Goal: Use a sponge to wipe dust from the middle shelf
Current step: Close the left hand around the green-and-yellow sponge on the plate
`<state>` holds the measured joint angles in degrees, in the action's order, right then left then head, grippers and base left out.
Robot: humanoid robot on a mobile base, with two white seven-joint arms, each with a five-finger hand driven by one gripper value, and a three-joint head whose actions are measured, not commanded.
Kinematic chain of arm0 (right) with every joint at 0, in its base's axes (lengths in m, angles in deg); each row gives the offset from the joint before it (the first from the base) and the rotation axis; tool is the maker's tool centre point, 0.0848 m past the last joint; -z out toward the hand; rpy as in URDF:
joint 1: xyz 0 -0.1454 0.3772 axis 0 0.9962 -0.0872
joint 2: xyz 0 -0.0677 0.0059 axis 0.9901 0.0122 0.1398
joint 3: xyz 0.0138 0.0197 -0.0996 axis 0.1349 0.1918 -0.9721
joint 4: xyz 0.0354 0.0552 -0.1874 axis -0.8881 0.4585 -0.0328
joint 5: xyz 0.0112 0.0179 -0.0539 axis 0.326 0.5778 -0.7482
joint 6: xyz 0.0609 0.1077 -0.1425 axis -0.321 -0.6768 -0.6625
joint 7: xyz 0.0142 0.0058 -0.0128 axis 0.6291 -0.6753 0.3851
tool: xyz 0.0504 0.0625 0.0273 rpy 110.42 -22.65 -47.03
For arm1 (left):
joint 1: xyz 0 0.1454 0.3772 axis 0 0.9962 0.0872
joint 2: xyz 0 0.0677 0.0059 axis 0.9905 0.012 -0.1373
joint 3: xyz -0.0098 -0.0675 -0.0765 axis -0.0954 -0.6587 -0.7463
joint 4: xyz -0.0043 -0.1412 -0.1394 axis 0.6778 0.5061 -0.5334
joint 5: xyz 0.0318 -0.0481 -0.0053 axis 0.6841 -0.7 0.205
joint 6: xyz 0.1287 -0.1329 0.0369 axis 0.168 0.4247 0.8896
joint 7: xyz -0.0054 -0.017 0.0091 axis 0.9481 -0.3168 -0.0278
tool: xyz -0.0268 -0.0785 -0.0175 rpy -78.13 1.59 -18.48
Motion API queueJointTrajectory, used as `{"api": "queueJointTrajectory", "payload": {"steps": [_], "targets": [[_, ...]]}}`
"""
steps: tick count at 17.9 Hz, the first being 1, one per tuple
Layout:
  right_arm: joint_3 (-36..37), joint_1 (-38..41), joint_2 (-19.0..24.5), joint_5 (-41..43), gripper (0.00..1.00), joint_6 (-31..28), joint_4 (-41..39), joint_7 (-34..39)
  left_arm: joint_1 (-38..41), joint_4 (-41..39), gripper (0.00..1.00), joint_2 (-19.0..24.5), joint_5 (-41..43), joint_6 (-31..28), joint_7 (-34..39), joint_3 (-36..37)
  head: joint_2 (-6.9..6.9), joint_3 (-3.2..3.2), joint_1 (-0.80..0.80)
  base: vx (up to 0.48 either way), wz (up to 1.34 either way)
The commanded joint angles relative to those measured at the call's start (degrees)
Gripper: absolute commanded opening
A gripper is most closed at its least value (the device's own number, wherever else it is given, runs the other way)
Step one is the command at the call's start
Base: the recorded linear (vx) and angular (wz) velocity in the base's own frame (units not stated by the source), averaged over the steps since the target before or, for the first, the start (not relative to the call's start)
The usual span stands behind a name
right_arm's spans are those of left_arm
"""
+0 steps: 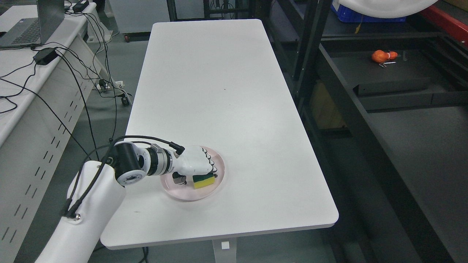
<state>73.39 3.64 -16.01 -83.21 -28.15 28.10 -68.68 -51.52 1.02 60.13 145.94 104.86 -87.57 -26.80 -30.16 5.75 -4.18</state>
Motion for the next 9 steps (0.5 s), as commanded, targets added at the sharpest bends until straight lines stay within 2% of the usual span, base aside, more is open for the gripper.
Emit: {"api": "queueJointTrajectory", "payload": {"steps": [1,2,5,9], "targets": [[0.0,-0.1,-1.0,0.0,1.00,-4.1,-1.0,0.0,0.4,-0.3,0.58,-0.2,-1.3,0.0,-0.1,-2.8,0.00,0.00,0.00,0.000,0.00],[0.0,-0.1,-1.0,0.0,1.00,-4.1,-1.0,0.0,0.4,-0.3,0.50,-0.2,-2.2,0.0,-0.2,-3.5,0.00,0.00,0.00,0.000,0.00],[0.0,0.0,-1.0,0.0,1.00,-4.1,-1.0,-0.1,0.4,-0.3,0.36,-0.2,-5.4,0.0,-3.1,-4.6,0.00,0.00,0.00,0.000,0.00],[0.0,-0.1,-1.0,0.0,1.00,-4.1,-1.0,0.0,0.5,-0.2,0.24,-0.3,-7.2,0.0,-3.8,-6.3,0.00,0.00,0.00,0.000,0.00]]}}
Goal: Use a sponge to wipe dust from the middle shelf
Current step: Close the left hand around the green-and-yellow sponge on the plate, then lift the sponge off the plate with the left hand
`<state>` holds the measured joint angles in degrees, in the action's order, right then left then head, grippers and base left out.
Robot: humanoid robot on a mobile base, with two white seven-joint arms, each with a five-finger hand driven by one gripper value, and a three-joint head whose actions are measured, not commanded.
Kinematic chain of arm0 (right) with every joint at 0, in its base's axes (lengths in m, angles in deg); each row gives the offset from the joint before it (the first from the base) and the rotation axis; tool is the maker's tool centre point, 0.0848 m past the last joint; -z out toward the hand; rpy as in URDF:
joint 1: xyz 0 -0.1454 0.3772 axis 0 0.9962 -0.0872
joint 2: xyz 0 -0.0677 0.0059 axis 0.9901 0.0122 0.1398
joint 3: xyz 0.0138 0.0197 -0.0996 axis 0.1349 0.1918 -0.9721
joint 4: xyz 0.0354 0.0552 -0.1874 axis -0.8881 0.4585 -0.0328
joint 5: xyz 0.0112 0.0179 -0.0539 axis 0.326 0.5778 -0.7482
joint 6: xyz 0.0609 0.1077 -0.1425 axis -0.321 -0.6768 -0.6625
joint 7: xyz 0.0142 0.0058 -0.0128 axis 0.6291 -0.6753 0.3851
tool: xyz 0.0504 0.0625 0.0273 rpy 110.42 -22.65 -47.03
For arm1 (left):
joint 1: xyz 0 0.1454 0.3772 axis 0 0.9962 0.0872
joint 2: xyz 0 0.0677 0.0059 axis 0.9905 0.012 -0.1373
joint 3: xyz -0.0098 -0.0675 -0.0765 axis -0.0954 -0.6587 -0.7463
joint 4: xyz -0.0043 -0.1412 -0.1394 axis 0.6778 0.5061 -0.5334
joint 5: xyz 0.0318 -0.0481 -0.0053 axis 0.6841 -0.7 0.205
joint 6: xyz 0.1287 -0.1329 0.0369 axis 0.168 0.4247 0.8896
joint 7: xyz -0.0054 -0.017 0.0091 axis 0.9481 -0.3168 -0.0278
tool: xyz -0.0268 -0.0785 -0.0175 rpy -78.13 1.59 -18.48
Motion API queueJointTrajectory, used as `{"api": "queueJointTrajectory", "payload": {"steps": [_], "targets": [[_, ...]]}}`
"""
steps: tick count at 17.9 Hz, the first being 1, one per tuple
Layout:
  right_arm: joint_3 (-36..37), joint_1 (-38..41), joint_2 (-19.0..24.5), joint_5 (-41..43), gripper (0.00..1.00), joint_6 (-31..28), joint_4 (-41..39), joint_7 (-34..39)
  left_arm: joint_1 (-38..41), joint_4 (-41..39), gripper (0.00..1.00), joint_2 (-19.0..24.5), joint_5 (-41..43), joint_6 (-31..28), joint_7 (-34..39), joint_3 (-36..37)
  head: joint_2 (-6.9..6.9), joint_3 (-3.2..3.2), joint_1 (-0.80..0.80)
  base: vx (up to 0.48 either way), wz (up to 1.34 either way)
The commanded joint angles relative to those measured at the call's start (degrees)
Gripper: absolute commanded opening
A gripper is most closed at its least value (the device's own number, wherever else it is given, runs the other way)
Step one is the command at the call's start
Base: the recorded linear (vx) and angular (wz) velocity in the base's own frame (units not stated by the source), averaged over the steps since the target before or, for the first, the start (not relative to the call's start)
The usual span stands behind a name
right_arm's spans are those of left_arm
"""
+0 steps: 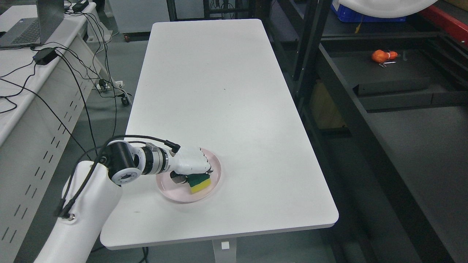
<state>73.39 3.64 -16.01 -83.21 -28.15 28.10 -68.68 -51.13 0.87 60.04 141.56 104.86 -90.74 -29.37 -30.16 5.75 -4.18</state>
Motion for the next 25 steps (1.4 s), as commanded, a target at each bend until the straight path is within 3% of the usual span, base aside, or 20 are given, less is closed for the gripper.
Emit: {"api": "queueJointTrajectory", "payload": {"steps": [1,7,14,25], "targets": [[0.0,-0.1,-1.0,0.0,1.00,-4.1,-1.0,0.0,0.0,-0.1,0.22,-0.4,-3.7,0.0,-0.7,-4.3,0.00,0.00,0.00,0.000,0.00],[0.0,0.0,-1.0,0.0,1.00,-4.1,-1.0,0.0,-1.3,-0.7,0.13,-4.3,-9.3,0.0,-6.6,-11.3,0.00,0.00,0.00,0.000,0.00],[0.0,-0.1,-1.0,0.0,1.00,-4.1,-1.0,0.0,-6.9,-1.1,0.10,-3.9,-10.4,0.0,-6.5,-23.1,0.00,0.00,0.00,-0.011,-0.02],[0.0,0.0,-1.0,0.0,1.00,-4.1,-1.0,0.0,-11.3,-1.4,0.08,-3.4,-10.1,0.0,-6.5,-23.3,0.00,0.00,0.00,-0.071,-0.14]]}}
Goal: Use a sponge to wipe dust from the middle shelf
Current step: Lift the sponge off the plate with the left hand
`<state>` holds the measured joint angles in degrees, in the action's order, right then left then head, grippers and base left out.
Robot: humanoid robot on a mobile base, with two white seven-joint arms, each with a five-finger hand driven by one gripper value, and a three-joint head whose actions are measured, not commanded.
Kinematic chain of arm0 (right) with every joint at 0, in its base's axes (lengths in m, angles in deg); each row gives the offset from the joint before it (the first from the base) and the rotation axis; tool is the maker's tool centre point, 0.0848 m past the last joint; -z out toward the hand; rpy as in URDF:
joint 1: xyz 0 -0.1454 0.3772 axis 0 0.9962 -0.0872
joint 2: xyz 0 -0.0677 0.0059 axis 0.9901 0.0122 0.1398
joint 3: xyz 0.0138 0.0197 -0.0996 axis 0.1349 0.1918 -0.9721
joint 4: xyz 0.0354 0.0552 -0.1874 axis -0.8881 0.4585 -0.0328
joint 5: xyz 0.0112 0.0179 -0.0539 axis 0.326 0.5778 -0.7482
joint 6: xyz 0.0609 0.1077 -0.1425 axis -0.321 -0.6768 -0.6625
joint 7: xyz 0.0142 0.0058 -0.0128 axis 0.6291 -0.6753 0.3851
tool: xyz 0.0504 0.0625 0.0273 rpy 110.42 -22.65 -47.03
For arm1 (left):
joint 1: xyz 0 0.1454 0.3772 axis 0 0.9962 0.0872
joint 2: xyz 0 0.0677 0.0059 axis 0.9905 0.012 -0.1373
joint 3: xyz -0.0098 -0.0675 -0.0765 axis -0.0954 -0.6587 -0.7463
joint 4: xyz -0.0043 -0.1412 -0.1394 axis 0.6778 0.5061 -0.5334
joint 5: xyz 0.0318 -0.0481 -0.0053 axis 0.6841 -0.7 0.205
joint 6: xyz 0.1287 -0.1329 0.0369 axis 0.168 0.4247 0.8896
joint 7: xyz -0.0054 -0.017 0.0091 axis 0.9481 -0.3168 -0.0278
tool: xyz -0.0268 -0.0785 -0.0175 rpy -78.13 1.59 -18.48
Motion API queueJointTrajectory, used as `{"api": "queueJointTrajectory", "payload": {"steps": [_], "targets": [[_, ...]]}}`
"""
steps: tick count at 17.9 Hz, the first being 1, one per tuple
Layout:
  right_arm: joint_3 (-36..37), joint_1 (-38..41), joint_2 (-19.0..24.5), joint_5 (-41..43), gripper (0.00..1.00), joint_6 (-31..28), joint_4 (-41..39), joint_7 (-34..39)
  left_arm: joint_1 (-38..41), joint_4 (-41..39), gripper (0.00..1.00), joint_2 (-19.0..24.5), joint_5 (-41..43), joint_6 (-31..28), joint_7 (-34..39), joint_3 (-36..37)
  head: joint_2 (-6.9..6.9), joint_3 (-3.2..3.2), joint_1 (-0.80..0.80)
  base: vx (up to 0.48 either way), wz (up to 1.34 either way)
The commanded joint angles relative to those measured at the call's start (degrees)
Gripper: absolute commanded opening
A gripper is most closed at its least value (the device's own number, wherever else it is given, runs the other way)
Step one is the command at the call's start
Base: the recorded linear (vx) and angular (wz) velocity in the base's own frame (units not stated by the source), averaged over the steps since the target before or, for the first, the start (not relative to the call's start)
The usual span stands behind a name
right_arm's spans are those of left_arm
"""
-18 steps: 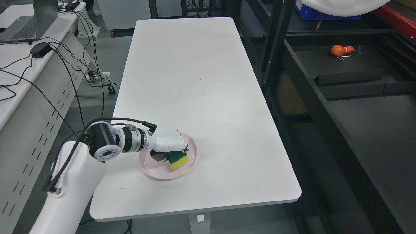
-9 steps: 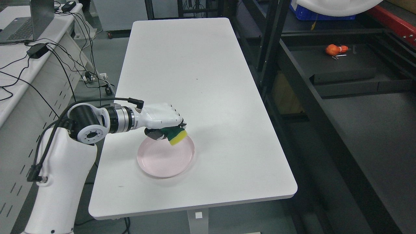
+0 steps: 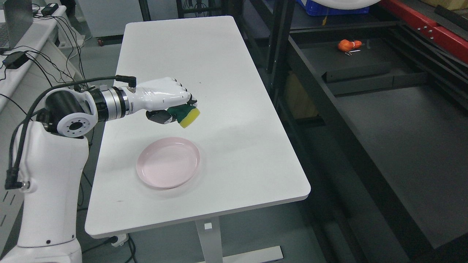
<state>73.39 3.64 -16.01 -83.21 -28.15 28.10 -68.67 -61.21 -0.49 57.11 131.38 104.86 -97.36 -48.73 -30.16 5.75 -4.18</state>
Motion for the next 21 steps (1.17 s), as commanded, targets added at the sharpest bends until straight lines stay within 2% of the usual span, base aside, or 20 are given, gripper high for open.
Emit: {"api": "queueJointTrajectory", "payload": {"steps": [1,5,9,15,19,21], "targets": [[0.0,-0.1,-1.0,0.0,1.00,-4.1,-1.0,0.0,-1.4,0.2,0.08,-0.6,0.3,0.0,0.1,-4.0,0.00,0.00,0.00,-0.132,-0.24],[0.0,0.0,-1.0,0.0,1.00,-4.1,-1.0,0.0,-3.0,4.4,0.08,-0.5,0.9,0.0,0.4,-4.7,0.00,0.00,0.00,-0.147,-0.08],[0.0,0.0,-1.0,0.0,1.00,-4.1,-1.0,0.0,-3.3,4.9,0.07,-2.3,2.5,0.0,0.5,-11.5,0.00,0.00,0.00,-0.176,-0.02],[0.0,-0.1,-1.0,0.0,1.00,-4.1,-1.0,0.0,-2.6,5.2,0.08,-1.6,2.2,0.0,0.5,-14.7,0.00,0.00,0.00,-0.240,-0.20],[0.0,-0.1,-1.0,0.0,1.00,-4.1,-1.0,0.0,-0.9,5.7,0.09,2.5,0.4,0.0,0.5,-14.2,0.00,0.00,0.00,-0.310,-0.40],[0.0,0.0,-1.0,0.0,1.00,-4.1,-1.0,0.0,1.7,5.9,0.09,4.5,-3.6,0.0,0.5,-14.3,0.00,0.00,0.00,-0.356,-0.57]]}}
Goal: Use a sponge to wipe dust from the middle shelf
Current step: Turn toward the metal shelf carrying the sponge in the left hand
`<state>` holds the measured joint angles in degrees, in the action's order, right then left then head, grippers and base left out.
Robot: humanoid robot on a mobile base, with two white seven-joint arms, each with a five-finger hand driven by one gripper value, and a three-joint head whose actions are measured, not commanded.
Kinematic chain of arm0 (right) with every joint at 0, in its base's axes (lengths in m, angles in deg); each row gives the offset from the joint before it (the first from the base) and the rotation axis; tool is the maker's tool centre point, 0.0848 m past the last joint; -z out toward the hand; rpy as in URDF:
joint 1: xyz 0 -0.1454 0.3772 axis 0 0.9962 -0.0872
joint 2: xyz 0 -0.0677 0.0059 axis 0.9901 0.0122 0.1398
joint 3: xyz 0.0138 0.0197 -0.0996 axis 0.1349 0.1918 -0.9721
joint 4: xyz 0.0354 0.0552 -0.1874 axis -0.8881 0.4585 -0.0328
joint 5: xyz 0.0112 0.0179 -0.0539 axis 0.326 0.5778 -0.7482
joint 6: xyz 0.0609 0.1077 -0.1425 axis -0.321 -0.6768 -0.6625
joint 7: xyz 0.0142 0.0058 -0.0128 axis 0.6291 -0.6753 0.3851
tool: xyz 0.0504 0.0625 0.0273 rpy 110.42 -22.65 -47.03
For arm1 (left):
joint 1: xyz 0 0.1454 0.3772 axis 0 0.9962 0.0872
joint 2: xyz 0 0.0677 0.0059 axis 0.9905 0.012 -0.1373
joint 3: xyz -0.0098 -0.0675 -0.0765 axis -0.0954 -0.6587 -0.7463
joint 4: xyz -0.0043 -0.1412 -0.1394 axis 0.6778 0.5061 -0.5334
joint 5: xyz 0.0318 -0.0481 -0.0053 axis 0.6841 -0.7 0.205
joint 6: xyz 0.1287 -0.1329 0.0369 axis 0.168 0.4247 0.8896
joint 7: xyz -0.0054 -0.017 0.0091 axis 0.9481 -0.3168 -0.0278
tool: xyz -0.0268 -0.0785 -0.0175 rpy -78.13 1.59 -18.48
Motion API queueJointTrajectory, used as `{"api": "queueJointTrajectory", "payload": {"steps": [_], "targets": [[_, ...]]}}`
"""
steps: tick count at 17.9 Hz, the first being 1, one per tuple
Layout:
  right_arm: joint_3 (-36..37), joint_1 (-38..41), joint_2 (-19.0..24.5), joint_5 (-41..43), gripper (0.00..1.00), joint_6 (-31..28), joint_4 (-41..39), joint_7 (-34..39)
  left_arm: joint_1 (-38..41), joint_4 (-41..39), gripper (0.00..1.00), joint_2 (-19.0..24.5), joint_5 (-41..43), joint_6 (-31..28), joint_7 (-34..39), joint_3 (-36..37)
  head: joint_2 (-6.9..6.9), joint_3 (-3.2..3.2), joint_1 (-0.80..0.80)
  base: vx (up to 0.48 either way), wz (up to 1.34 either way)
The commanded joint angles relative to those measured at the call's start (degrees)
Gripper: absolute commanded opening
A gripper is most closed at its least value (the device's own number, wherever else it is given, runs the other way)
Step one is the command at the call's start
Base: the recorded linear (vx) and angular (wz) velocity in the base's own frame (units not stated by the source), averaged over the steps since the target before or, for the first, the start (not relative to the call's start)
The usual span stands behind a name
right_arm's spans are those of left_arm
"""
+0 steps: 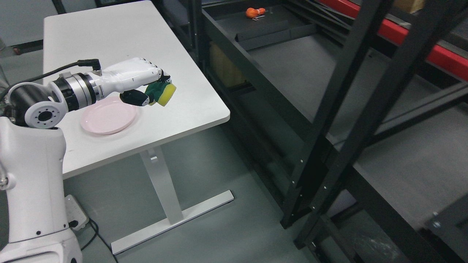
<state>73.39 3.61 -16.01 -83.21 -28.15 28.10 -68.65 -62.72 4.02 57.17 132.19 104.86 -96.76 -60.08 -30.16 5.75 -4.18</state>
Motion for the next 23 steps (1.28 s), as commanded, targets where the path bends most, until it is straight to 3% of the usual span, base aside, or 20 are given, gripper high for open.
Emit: {"api": "queueJointTrajectory", "payload": {"steps": [1,5,8,13,19,23], "targets": [[0.0,0.0,-1.0,0.1,1.00,-4.1,-1.0,0.0,4.4,1.8,0.09,4.7,-7.8,0.0,-0.1,-3.4,0.00,0.00,0.00,-0.284,-0.61],[0.0,0.1,-1.0,0.0,1.00,-4.2,-1.0,0.0,8.1,1.8,0.09,4.6,-16.4,0.0,1.5,-5.3,0.00,0.00,0.00,-0.320,-0.82],[0.0,0.1,-1.0,0.0,1.00,-4.1,-1.0,0.0,9.3,1.6,0.08,3.8,-17.0,0.0,4.2,-8.6,0.00,0.00,0.00,-0.270,-0.94],[0.0,0.1,-1.0,0.0,1.00,-4.2,-1.0,0.0,7.2,-0.1,0.08,-5.5,-17.7,0.0,6.7,-9.3,0.00,0.00,0.00,-0.209,-0.96],[0.0,0.1,-1.0,0.0,1.00,-4.1,-1.0,0.0,2.9,-2.3,0.09,-10.0,-19.6,0.0,6.1,-2.2,0.00,0.00,0.00,-0.132,-0.79],[0.0,0.1,-1.0,0.0,1.00,-4.1,-1.0,-0.1,1.5,-5.3,0.09,-10.0,-19.3,0.0,5.8,12.2,0.02,0.00,0.00,-0.066,-0.59]]}}
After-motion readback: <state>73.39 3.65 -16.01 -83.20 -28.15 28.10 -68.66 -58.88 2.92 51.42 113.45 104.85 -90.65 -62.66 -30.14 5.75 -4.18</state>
